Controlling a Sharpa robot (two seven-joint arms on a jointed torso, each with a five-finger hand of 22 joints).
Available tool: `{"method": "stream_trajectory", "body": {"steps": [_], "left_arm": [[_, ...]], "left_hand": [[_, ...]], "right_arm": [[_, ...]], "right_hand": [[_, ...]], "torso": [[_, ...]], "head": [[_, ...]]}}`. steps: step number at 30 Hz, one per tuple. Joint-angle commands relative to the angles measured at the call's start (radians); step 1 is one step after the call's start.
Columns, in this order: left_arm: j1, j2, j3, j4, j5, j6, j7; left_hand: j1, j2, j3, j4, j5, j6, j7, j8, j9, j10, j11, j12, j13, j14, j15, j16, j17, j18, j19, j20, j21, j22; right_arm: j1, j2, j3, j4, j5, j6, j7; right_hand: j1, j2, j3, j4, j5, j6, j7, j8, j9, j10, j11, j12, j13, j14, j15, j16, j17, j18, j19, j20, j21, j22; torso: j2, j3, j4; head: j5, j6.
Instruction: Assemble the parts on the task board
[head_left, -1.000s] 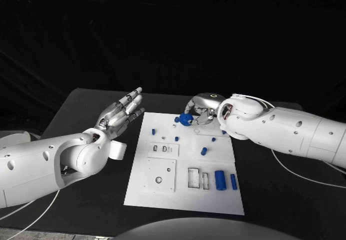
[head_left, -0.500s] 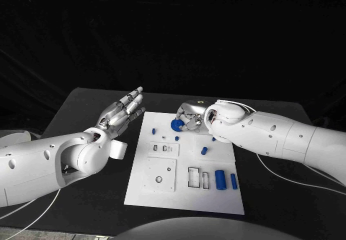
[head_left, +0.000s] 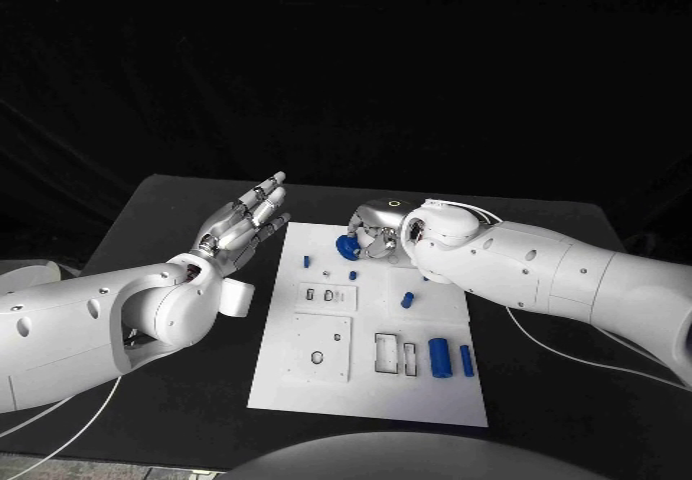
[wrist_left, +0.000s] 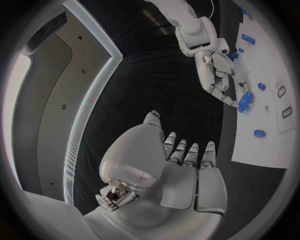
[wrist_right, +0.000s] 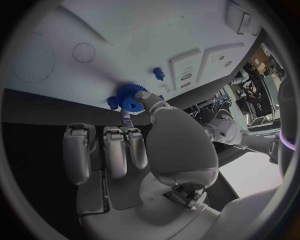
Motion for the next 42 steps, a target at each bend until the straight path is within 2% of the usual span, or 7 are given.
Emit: {"method": "stream_trajectory", "body": {"steps": [1, 6, 19, 25, 30, 36, 42], "left_arm": [[0.001, 0.002, 0.001, 0.0, 0.001, 0.015, 0.01], [0.001, 0.004, 0.001, -0.001, 0.001, 0.016, 0.009], [0.001, 0.005, 0.001, -0.007, 0.001, 0.017, 0.007], [0.001, 0.004, 0.001, -0.009, 0.001, 0.017, 0.005], [0.0, 0.005, 0.0, -0.014, 0.001, 0.018, 0.005], [-0.001, 0.009, 0.0, -0.018, 0.002, 0.02, 0.004], [-0.003, 0.01, 0.0, -0.021, 0.002, 0.021, 0.004]], "left_hand": [[0.009, -0.002, 0.003, 0.003, 0.004, 0.006, 0.004, 0.007, 0.002, -0.001, 0.008, 0.002, 0.001, -0.001, 0.009, -0.004, -0.001, 0.018, -0.002, 0.009, -0.001, 0.001], [0.009, -0.002, 0.003, 0.003, 0.004, 0.006, 0.004, 0.007, 0.002, -0.001, 0.008, 0.002, 0.001, -0.001, 0.009, -0.004, -0.001, 0.018, -0.002, 0.009, -0.001, 0.001], [0.01, -0.001, 0.004, 0.003, 0.005, 0.007, 0.006, 0.007, 0.002, 0.0, 0.009, 0.002, 0.001, -0.001, 0.009, -0.004, -0.001, 0.018, -0.002, 0.009, -0.001, 0.001], [0.01, -0.001, 0.004, 0.003, 0.005, 0.007, 0.007, 0.007, 0.002, 0.0, 0.009, 0.002, 0.001, -0.001, 0.009, -0.004, -0.001, 0.018, -0.001, 0.009, -0.001, 0.001], [0.011, -0.001, 0.004, 0.003, 0.006, 0.008, 0.008, 0.007, 0.002, 0.0, 0.009, 0.002, 0.001, -0.001, 0.01, -0.004, -0.001, 0.018, -0.002, 0.009, -0.001, 0.001], [0.012, -0.001, 0.004, 0.003, 0.007, 0.008, 0.009, 0.007, 0.002, 0.0, 0.009, 0.003, 0.001, -0.001, 0.01, -0.004, -0.001, 0.018, -0.001, 0.01, -0.001, 0.001], [0.015, -0.002, 0.005, 0.002, 0.009, 0.009, 0.011, 0.008, 0.002, 0.0, 0.012, 0.005, 0.002, -0.001, 0.011, -0.003, -0.001, 0.018, -0.001, 0.011, -0.001, 0.001]], "right_arm": [[-0.005, 0.005, -0.002, 0.001, -0.019, 0.016, 0.017], [-0.005, 0.01, -0.002, 0.004, -0.015, 0.015, 0.021], [-0.005, 0.009, -0.002, 0.005, -0.004, -0.001, 0.024], [0.0, -0.004, -0.002, 0.008, 0.007, -0.036, 0.027], [0.021, -0.043, -0.002, 0.05, 0.038, -0.065, 0.034], [0.038, -0.091, -0.002, 0.101, 0.048, -0.047, 0.03], [0.035, -0.111, -0.002, 0.108, 0.055, 0.012, 0.025]], "right_hand": [[-0.009, -0.001, 0.009, 0.002, -0.011, -0.032, -0.002, -0.024, 0.109, 0.107, -0.001, 0.004, 0.263, 0.104, 0.001, 0.003, 0.263, 0.003, -0.011, 0.002, -0.01, 0.18], [-0.012, -0.007, 0.017, 0.004, -0.043, -0.087, -0.011, -0.061, 0.083, 0.107, -0.009, 0.004, 0.263, 0.104, -0.004, 0.003, 0.263, 0.008, -0.024, -0.003, -0.025, 0.171], [-0.019, -0.004, -0.009, 0.011, -0.205, -0.324, -0.05, -0.07, -0.03, 0.107, -0.039, 0.004, 0.263, 0.104, -0.027, 0.003, 0.263, 0.018, -0.056, -0.025, -0.069, 0.153], [-0.011, 0.0, -0.011, 0.008, -0.209, -0.262, -0.039, -0.056, -0.016, 0.107, -0.034, 0.004, 0.263, 0.104, -0.026, 0.003, 0.263, 0.02, -0.061, -0.025, -0.077, 0.149], [-0.003, 0.01, -0.012, 0.008, -0.194, -0.214, -0.028, -0.037, -0.018, 0.107, -0.026, 0.004, 0.263, 0.104, -0.02, 0.003, 0.263, 0.018, -0.055, -0.021, -0.075, 0.153], [-0.006, 0.02, -0.01, 0.015, -0.18, -0.199, -0.025, -0.033, -0.022, 0.107, -0.023, 0.004, 0.263, 0.104, -0.017, 0.003, 0.263, 0.018, -0.052, -0.018, -0.074, 0.155], [0.001, 0.026, -0.004, 0.012, -0.159, -0.207, -0.031, -0.043, -0.033, 0.107, -0.025, 0.004, 0.263, 0.104, -0.018, 0.003, 0.263, 0.018, -0.052, -0.017, -0.075, 0.157]], "torso": [[0.0, -0.0002, -0.0007], [0.0, -0.0001, -0.0008], [0.0, 0.0005, -0.0013], [0.001, 0.0012, -0.0021], [-0.003, 0.0011, -0.0054], [-0.004, 0.0014, -0.0062], [-0.004, 0.0036, -0.0073]], "head": [[0.0, 0.0], [0.0, 0.001], [0.002, 0.001], [0.004, 0.001], [0.003, 0.003], [0.002, 0.006], [0.004, 0.009]]}}
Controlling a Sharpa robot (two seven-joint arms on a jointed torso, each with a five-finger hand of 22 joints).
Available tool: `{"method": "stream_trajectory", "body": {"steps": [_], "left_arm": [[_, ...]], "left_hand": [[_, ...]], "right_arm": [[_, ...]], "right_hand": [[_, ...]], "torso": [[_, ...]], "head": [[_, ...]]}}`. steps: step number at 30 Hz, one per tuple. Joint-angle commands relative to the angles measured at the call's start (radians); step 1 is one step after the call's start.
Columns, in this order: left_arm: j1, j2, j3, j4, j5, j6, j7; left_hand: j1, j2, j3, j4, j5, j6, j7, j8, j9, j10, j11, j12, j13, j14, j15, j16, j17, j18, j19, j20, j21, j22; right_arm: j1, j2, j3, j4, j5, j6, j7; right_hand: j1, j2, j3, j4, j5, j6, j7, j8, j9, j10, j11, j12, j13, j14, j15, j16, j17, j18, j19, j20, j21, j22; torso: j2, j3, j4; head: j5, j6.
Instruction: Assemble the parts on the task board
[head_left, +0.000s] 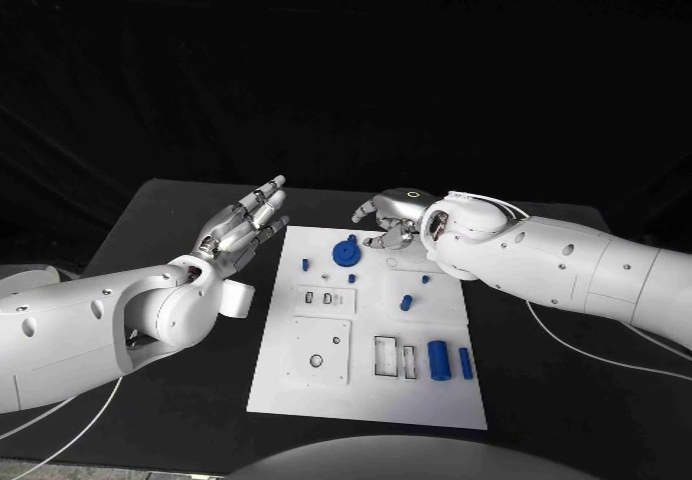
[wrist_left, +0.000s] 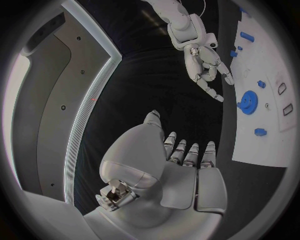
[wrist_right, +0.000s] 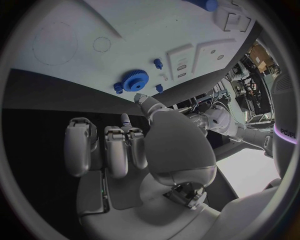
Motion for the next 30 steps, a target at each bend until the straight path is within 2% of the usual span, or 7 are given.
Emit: {"method": "stream_trajectory", "body": {"steps": [1, 3, 6, 9, 20, 24, 30], "left_arm": [[-0.001, 0.002, 0.0, -0.001, 0.001, 0.02, 0.007], [-0.002, 0.003, 0.0, -0.002, 0.001, 0.021, 0.006], [-0.003, 0.005, 0.0, -0.004, 0.001, 0.022, 0.006], [-0.003, 0.006, 0.0, -0.005, 0.001, 0.023, 0.006], [-0.004, 0.005, 0.001, -0.003, 0.001, 0.023, 0.006], [-0.004, 0.003, 0.001, -0.001, 0.001, 0.022, 0.006], [-0.004, 0.0, 0.001, 0.001, 0.001, 0.02, 0.006]], "left_hand": [[0.011, 0.003, 0.005, 0.002, 0.006, 0.002, 0.004, 0.004, 0.001, 0.001, 0.008, 0.005, 0.001, 0.003, 0.007, -0.003, -0.001, 0.018, 0.002, 0.007, -0.001, 0.001], [0.011, 0.003, 0.005, 0.002, 0.006, 0.002, 0.004, 0.004, 0.001, 0.001, 0.008, 0.005, 0.001, 0.003, 0.007, -0.003, -0.001, 0.018, 0.002, 0.007, -0.001, 0.001], [0.012, 0.002, 0.006, 0.001, 0.007, 0.002, 0.005, 0.004, 0.001, 0.001, 0.011, 0.006, 0.001, 0.003, 0.007, -0.003, -0.001, 0.018, 0.002, 0.008, -0.001, 0.002], [0.013, 0.003, 0.006, 0.001, 0.008, 0.002, 0.005, 0.004, 0.001, 0.002, 0.013, 0.008, 0.002, 0.003, 0.007, -0.003, -0.001, 0.018, 0.002, 0.008, -0.001, 0.002], [0.019, 0.002, 0.008, -0.001, 0.012, 0.003, 0.005, 0.004, 0.002, 0.004, 0.022, 0.016, 0.003, 0.005, 0.008, -0.002, 0.0, 0.018, 0.003, 0.009, 0.0, 0.002], [0.02, 0.002, 0.009, -0.001, 0.013, 0.004, 0.006, 0.005, 0.002, 0.005, 0.024, 0.018, 0.003, 0.005, 0.008, -0.001, 0.0, 0.018, 0.003, 0.009, 0.0, 0.002], [0.021, 0.003, 0.009, -0.001, 0.015, 0.004, 0.006, 0.005, 0.002, 0.005, 0.025, 0.02, 0.004, 0.005, 0.008, -0.001, 0.0, 0.018, 0.003, 0.009, 0.0, 0.002]], "right_arm": [[-0.006, -0.003, -0.001, 0.001, 0.012, 0.06, 0.001], [-0.01, -0.001, -0.001, -0.005, 0.012, 0.073, 0.001], [-0.016, 0.005, -0.001, -0.014, 0.013, 0.091, 0.001], [-0.021, 0.011, -0.001, -0.02, 0.013, 0.102, 0.002], [-0.031, 0.043, -0.001, -0.053, 0.013, 0.132, 0.006], [-0.035, 0.049, -0.001, -0.06, 0.013, 0.139, 0.007], [-0.037, 0.053, -0.001, -0.063, 0.013, 0.151, 0.006]], "right_hand": [[0.004, 0.008, 0.009, -0.002, 0.018, -0.008, -0.006, -0.012, -0.009, 0.103, 0.003, 0.004, 0.263, 0.103, 0.002, 0.003, 0.263, 0.018, -0.003, 0.004, -0.004, 0.156], [0.012, 0.009, 0.018, -0.008, 0.057, -0.024, -0.009, -0.022, -0.021, 0.103, 0.0, 0.004, 0.263, 0.103, 0.0, 0.003, 0.263, 0.02, -0.006, 0.002, -0.009, 0.155], [0.023, 0.008, 0.04, -0.021, 0.141, -0.053, -0.012, -0.029, -0.042, 0.103, -0.002, 0.004, 0.263, 0.103, -0.003, 0.003, 0.263, 0.021, -0.01, 0.0, -0.015, 0.155], [0.032, 0.004, 0.064, -0.036, 0.197, -0.075, -0.014, -0.032, -0.057, 0.103, -0.004, 0.004, 0.263, 0.103, -0.005, 0.003, 0.263, 0.021, -0.011, -0.002, -0.018, 0.156], [0.031, 0.002, 0.1, -0.051, 0.243, -0.11, -0.03, -0.034, -0.08, 0.103, -0.013, 0.004, 0.263, 0.103, -0.011, 0.003, 0.263, 0.026, -0.025, -0.007, -0.036, 0.152], [0.028, 0.003, 0.106, -0.051, 0.251, -0.083, -0.033, -0.029, -0.075, 0.103, -0.015, 0.004, 0.263, 0.103, -0.012, 0.003, 0.263, 0.026, -0.027, -0.008, -0.038, 0.152], [0.018, 0.003, 0.122, -0.053, 0.254, -0.002, -0.041, -0.01, -0.061, 0.103, -0.02, 0.004, 0.263, 0.103, -0.016, 0.003, 0.263, 0.027, -0.028, -0.012, -0.041, 0.153]], "torso": [[0.0, 0.0017, -0.0001], [-0.001, 0.0018, 0.0009], [-0.001, 0.0014, 0.0011], [0.001, 0.0005, 0.0019], [0.001, -0.0008, 0.0011], [0.001, -0.0008, 0.0008], [0.0, -0.0003, -0.0002]], "head": [[0.0, 0.001], [-0.001, 0.0], [-0.001, 0.002], [-0.003, 0.003], [-0.005, 0.002], [-0.003, 0.001], [-0.001, -0.002]]}}
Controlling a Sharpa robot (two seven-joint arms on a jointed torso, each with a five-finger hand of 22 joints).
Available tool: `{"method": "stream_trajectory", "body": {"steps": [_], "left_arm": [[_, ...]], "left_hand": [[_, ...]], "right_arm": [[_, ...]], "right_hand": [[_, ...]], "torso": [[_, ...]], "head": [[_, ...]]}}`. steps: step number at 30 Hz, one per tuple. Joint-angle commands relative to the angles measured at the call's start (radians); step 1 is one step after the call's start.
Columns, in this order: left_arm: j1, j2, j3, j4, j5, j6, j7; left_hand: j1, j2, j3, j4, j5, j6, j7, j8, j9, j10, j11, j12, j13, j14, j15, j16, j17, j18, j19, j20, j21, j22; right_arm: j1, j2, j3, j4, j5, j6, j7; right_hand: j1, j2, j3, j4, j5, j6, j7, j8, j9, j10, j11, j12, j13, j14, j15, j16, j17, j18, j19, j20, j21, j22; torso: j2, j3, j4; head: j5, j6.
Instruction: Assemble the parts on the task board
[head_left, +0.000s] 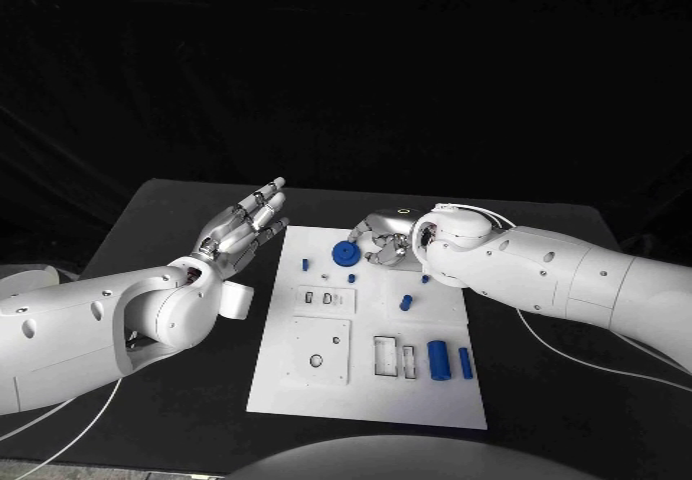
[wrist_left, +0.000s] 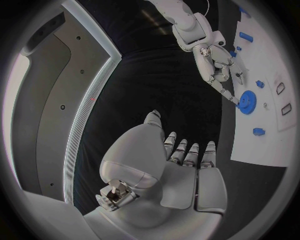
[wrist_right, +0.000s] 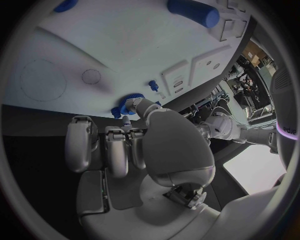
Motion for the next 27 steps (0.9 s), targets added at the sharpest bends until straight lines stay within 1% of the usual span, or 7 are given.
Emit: {"method": "stream_trajectory", "body": {"steps": [1, 8, 12, 15, 22, 25, 27], "left_arm": [[0.001, 0.0, 0.001, 0.003, 0.001, 0.017, 0.008], [0.001, 0.001, 0.001, 0.002, 0.001, 0.017, 0.008], [0.001, 0.001, 0.001, 0.002, 0.001, 0.017, 0.009], [0.001, 0.0, 0.001, 0.0, 0.001, 0.017, 0.008], [0.001, 0.0, 0.001, -0.002, 0.001, 0.016, 0.008], [0.001, -0.001, 0.001, -0.002, 0.001, 0.016, 0.008], [0.001, -0.001, 0.001, -0.002, 0.001, 0.016, 0.008]], "left_hand": [[0.01, -0.001, 0.007, 0.001, 0.007, 0.004, 0.006, 0.005, 0.001, 0.002, 0.006, 0.003, 0.001, 0.002, 0.004, -0.001, 0.0, 0.018, 0.0, 0.006, 0.0, 0.001], [0.011, -0.001, 0.007, 0.001, 0.008, 0.004, 0.006, 0.005, 0.001, 0.003, 0.007, 0.006, 0.001, 0.002, 0.004, 0.0, 0.0, 0.018, 0.0, 0.006, 0.0, 0.001], [0.011, -0.001, 0.007, 0.001, 0.009, 0.004, 0.006, 0.005, 0.001, 0.003, 0.008, 0.006, 0.001, 0.003, 0.004, 0.0, 0.001, 0.018, 0.0, 0.006, 0.0, 0.001], [0.011, -0.001, 0.007, 0.001, 0.009, 0.004, 0.006, 0.005, 0.001, 0.003, 0.008, 0.006, 0.001, 0.003, 0.004, 0.0, 0.001, 0.018, 0.0, 0.006, 0.0, 0.001], [0.012, 0.0, 0.008, 0.001, 0.01, 0.004, 0.006, 0.005, 0.001, 0.003, 0.008, 0.006, 0.001, 0.003, 0.004, 0.0, 0.001, 0.018, 0.0, 0.006, 0.0, 0.001], [0.012, 0.0, 0.008, 0.001, 0.01, 0.004, 0.006, 0.005, 0.001, 0.003, 0.008, 0.006, 0.001, 0.003, 0.004, 0.0, 0.001, 0.018, 0.0, 0.006, 0.0, 0.001], [0.012, 0.0, 0.008, 0.001, 0.01, 0.004, 0.006, 0.005, 0.001, 0.003, 0.008, 0.006, 0.001, 0.003, 0.004, 0.0, 0.001, 0.018, 0.0, 0.006, 0.0, 0.001]], "right_arm": [[-0.001, 0.002, 0.0, -0.001, -0.004, 0.036, 0.005], [-0.002, 0.002, 0.0, -0.002, -0.003, 0.05, 0.003], [-0.002, 0.001, 0.0, -0.003, -0.003, 0.045, 0.005], [-0.002, -0.001, 0.0, -0.004, -0.001, 0.037, 0.005], [-0.002, -0.013, 0.0, -0.003, 0.006, 0.007, 0.004], [-0.002, -0.024, 0.0, 0.0, 0.008, -0.017, 0.005], [0.0, -0.033, 0.0, 0.005, 0.01, -0.032, 0.005]], "right_hand": [[-0.01, -0.002, 0.007, -0.001, 0.006, 0.018, -0.001, 0.006, 0.002, 0.104, -0.007, 0.004, 0.263, 0.105, -0.007, 0.003, 0.263, 0.011, -0.005, -0.003, -0.006, 0.153], [-0.019, 0.0, 0.024, -0.003, 0.007, 0.066, 0.0, 0.021, 0.007, 0.104, -0.009, 0.004, 0.263, 0.105, -0.009, 0.003, 0.263, 0.011, -0.006, -0.006, -0.009, 0.155], [-0.023, 0.0, 0.034, -0.006, 0.007, 0.1, 0.002, 0.032, 0.012, 0.104, -0.008, 0.004, 0.263, 0.105, -0.009, 0.003, 0.263, 0.011, -0.005, -0.006, -0.009, 0.157], [-0.026, 0.0, 0.038, -0.007, 0.005, 0.124, 0.008, 0.04, 0.018, 0.104, -0.006, 0.004, 0.263, 0.105, -0.008, 0.003, 0.263, 0.011, -0.004, -0.006, -0.009, 0.159], [-0.032, 0.001, 0.026, -0.013, -0.007, 0.186, 0.029, 0.075, 0.053, 0.104, 0.008, 0.004, 0.263, 0.105, 0.002, 0.003, 0.263, 0.01, -0.004, 0.001, -0.012, 0.162], [-0.033, 0.002, 0.013, -0.017, -0.018, 0.189, 0.032, 0.087, 0.075, 0.104, 0.012, 0.004, 0.263, 0.105, 0.005, 0.003, 0.263, 0.01, -0.002, 0.005, -0.011, 0.164], [-0.033, 0.005, 0.0, -0.018, -0.041, 0.184, 0.034, 0.094, 0.092, 0.104, 0.014, 0.004, 0.263, 0.105, 0.006, 0.003, 0.263, 0.01, 0.0, 0.008, -0.011, 0.165]], "torso": [[-0.001, 0.0003, -0.0008], [-0.001, 0.0013, -0.0014], [-0.001, 0.002, -0.0015], [-0.001, 0.0019, -0.0016], [-0.001, 0.0019, -0.0021], [-0.001, 0.0021, -0.0022], [-0.001, 0.0021, -0.0029]], "head": [[0.001, -0.002], [0.0, -0.004], [0.001, -0.004], [0.002, -0.004], [0.004, -0.003], [0.005, -0.003], [0.007, -0.002]]}}
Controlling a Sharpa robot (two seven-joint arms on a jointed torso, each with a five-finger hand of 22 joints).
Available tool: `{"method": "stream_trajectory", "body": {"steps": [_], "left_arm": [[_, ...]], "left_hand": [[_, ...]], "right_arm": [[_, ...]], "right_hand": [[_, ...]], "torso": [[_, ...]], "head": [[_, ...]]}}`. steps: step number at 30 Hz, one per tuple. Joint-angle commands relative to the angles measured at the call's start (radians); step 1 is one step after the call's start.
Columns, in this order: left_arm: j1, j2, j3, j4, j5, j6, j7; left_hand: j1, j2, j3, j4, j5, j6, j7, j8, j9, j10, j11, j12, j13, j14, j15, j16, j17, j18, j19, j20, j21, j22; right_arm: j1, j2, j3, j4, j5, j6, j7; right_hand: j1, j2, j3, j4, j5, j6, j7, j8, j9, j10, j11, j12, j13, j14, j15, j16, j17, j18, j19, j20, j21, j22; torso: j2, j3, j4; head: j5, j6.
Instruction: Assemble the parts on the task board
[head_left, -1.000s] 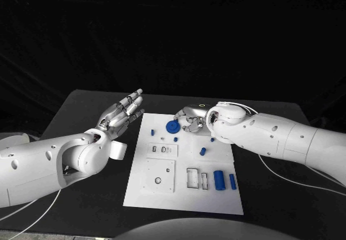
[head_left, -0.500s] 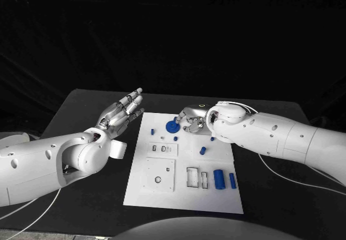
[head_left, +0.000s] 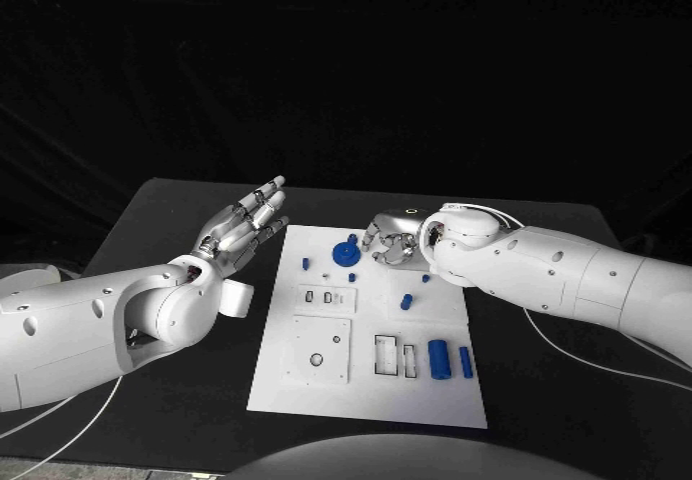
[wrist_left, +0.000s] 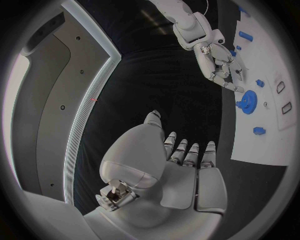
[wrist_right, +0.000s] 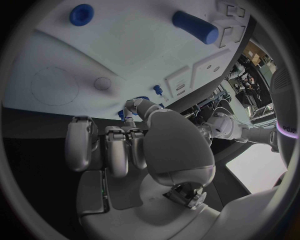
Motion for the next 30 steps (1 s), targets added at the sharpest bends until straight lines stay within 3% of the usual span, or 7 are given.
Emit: {"method": "stream_trajectory", "body": {"steps": [1, 6, 10, 15, 19, 23, 30], "left_arm": [[0.001, 0.0, 0.001, 0.0, 0.001, 0.016, 0.009], [0.0, -0.001, 0.001, -0.003, 0.001, 0.016, 0.008], [0.0, 0.004, 0.0, -0.007, 0.001, 0.017, 0.008], [0.0, 0.009, 0.0, -0.01, 0.001, 0.019, 0.006], [0.0, 0.014, 0.0, -0.012, 0.001, 0.022, 0.006], [-0.001, 0.015, 0.0, -0.013, 0.001, 0.024, 0.004], [-0.002, 0.015, 0.0, -0.014, 0.001, 0.03, 0.003]], "left_hand": [[0.012, 0.0, 0.005, -0.002, 0.006, 0.004, 0.006, 0.005, 0.001, 0.0, 0.005, 0.006, 0.002, 0.003, 0.004, 0.0, 0.0, 0.018, 0.0, 0.006, 0.0, 0.001], [0.013, 0.0, 0.005, -0.002, 0.006, 0.004, 0.006, 0.005, 0.001, 0.0, 0.006, 0.008, 0.002, 0.003, 0.004, 0.0, 0.001, 0.018, 0.0, 0.006, 0.0, 0.001], [0.013, 0.0, 0.005, -0.002, 0.006, 0.004, 0.006, 0.005, 0.001, 0.0, 0.006, 0.008, 0.002, 0.003, 0.004, 0.0, 0.001, 0.018, 0.0, 0.006, 0.0, 0.001], [0.013, 0.0, 0.005, -0.002, 0.007, 0.005, 0.005, 0.005, 0.001, 0.0, 0.007, 0.009, 0.002, 0.003, 0.005, 0.001, 0.001, 0.018, 0.0, 0.006, 0.0, 0.001], [0.013, 0.0, 0.005, -0.002, 0.007, 0.005, 0.005, 0.005, 0.001, 0.0, 0.007, 0.009, 0.002, 0.003, 0.005, 0.001, 0.001, 0.018, 0.0, 0.006, 0.0, 0.001], [0.016, -0.001, 0.006, -0.003, 0.008, 0.005, 0.004, 0.005, 0.001, 0.001, 0.01, 0.011, 0.002, 0.004, 0.006, 0.001, 0.001, 0.018, 0.0, 0.007, 0.0, 0.001], [0.017, -0.001, 0.006, -0.004, 0.008, 0.005, 0.003, 0.005, 0.001, 0.002, 0.011, 0.012, 0.002, 0.004, 0.007, 0.001, 0.001, 0.018, 0.0, 0.007, 0.0, 0.001]], "right_arm": [[0.004, -0.016, 0.0, 0.01, 0.006, -0.048, 0.005], [0.034, -0.071, 0.0, 0.055, 0.025, -0.086, -0.004], [0.073, -0.154, 0.0, 0.134, 0.035, -0.107, -0.022], [0.1, -0.244, 0.0, 0.211, 0.039, -0.107, -0.041], [0.105, -0.308, -0.001, 0.25, 0.04, -0.091, -0.049], [0.093, -0.356, -0.002, 0.269, 0.041, -0.081, -0.051], [0.044, -0.411, -0.003, 0.276, 0.038, -0.101, -0.035]], "right_hand": [[-0.009, 0.004, -0.019, 0.001, -0.044, -0.007, 0.003, 0.01, 0.023, 0.103, 0.008, 0.004, 0.263, 0.106, 0.008, 0.003, 0.263, 0.01, 0.002, 0.011, -0.003, 0.166], [-0.027, 0.009, -0.071, 0.027, -0.269, -0.053, 0.01, 0.001, 0.049, 0.103, 0.014, 0.004, 0.263, 0.106, 0.015, 0.003, 0.263, 0.01, 0.006, 0.017, -0.008, 0.167], [-0.039, 0.003, -0.096, 0.049, -0.344, -0.082, 0.011, -0.023, 0.04, 0.103, 0.015, 0.004, 0.263, 0.106, 0.016, 0.003, 0.263, 0.009, 0.012, 0.018, -0.007, 0.17], [-0.041, 0.0, -0.115, 0.065, -0.389, -0.111, 0.005, -0.049, 0.023, 0.103, 0.011, 0.004, 0.263, 0.106, 0.013, 0.003, 0.263, 0.008, 0.017, 0.017, -0.006, 0.172], [-0.037, -0.001, -0.127, 0.072, -0.407, -0.13, 0.003, -0.068, 0.009, 0.103, 0.009, 0.004, 0.263, 0.106, 0.011, 0.003, 0.263, 0.009, 0.019, 0.014, -0.008, 0.173], [-0.034, 0.0, -0.133, 0.075, -0.418, -0.135, 0.002, -0.075, 0.003, 0.103, 0.008, 0.004, 0.263, 0.106, 0.01, 0.003, 0.263, 0.009, 0.018, 0.013, -0.01, 0.173], [-0.022, 0.001, -0.135, 0.073, -0.418, -0.123, 0.008, -0.072, 0.001, 0.103, 0.011, 0.004, 0.263, 0.106, 0.011, 0.003, 0.263, 0.008, 0.02, 0.013, -0.01, 0.174]], "torso": [[-0.001, 0.0003, -0.0015], [-0.002, -0.0003, -0.0033], [-0.005, 0.0002, -0.0054], [-0.006, 0.0, -0.0056], [-0.004, 0.0008, -0.004], [-0.003, 0.0019, -0.0066], [-0.003, 0.0013, -0.0048]], "head": [[0.003, 0.002], [0.0, 0.007], [-0.003, 0.008], [-0.008, 0.008], [-0.012, 0.011], [-0.011, 0.009], [-0.01, 0.006]]}}
